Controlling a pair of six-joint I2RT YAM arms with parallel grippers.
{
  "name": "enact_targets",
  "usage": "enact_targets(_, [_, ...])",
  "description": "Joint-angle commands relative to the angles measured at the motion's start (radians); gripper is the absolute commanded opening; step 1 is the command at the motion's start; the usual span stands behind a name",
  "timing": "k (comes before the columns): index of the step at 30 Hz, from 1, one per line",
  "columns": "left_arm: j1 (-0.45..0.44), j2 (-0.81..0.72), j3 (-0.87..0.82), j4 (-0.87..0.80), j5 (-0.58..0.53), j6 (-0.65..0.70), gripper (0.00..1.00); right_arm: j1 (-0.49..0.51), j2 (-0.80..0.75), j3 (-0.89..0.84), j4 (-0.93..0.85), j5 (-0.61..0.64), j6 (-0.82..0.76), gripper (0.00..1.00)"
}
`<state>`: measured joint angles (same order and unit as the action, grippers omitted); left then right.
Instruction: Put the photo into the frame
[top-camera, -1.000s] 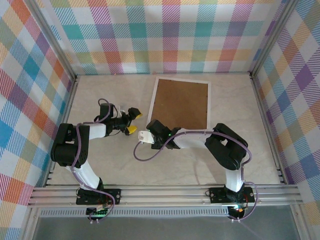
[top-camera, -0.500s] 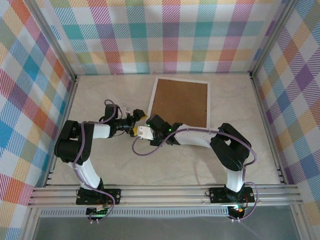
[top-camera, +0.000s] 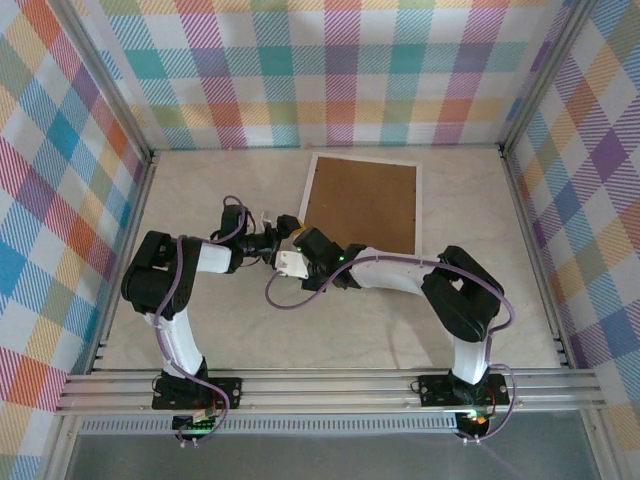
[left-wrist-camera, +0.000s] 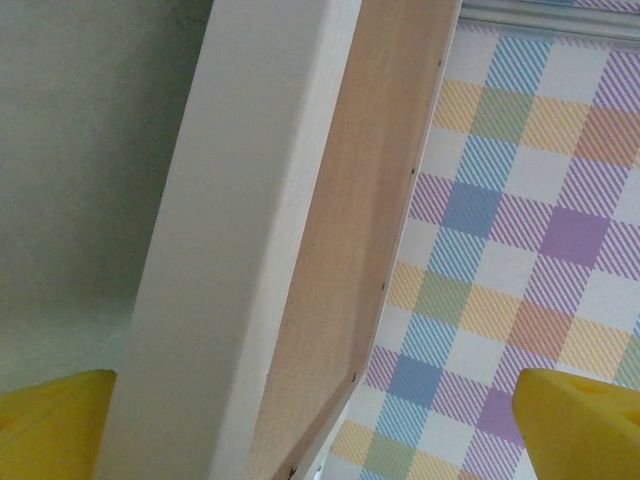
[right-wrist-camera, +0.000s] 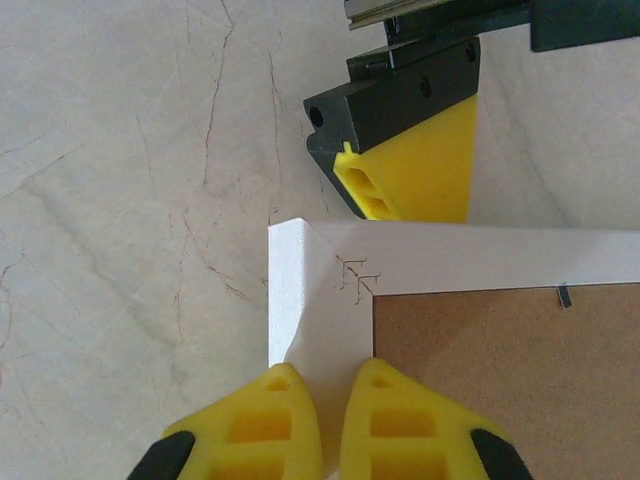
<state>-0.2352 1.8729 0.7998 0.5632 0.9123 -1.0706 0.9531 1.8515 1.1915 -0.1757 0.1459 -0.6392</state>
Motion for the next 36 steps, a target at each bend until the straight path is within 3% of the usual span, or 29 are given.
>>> enact_targets(1, [-0.057,0.031,0.041,0.108,0.084,0.001,1.00,0.012,-0.059,0.034,0.079,-0.057,0.011,0.00])
enact_targets(6, [-0.056,0.017,0.060,0.031,0.111,0.051,1.00,0.003,-0.087,0.033,0.093,-0.060,0.019,0.00])
enact_targets(15, [-0.056,-0.002,0.064,0.084,0.107,0.002,0.97,0.001,-0.067,0.017,0.103,-0.136,0.102,0.00])
enact_targets(31, [-0.057,-0.064,0.034,0.056,0.014,-0.039,0.59,0.003,-0.097,-0.117,0.128,-0.041,0.208,0.00])
enact_targets(34, [-0.058,-0.083,0.034,0.026,0.004,-0.034,0.54,0.003,-0.099,-0.140,0.135,-0.024,0.242,0.06])
enact_targets(36, [-0.058,-0.097,0.036,-0.004,-0.003,-0.019,0.52,0.004,-0.113,-0.152,0.142,-0.012,0.258,0.20])
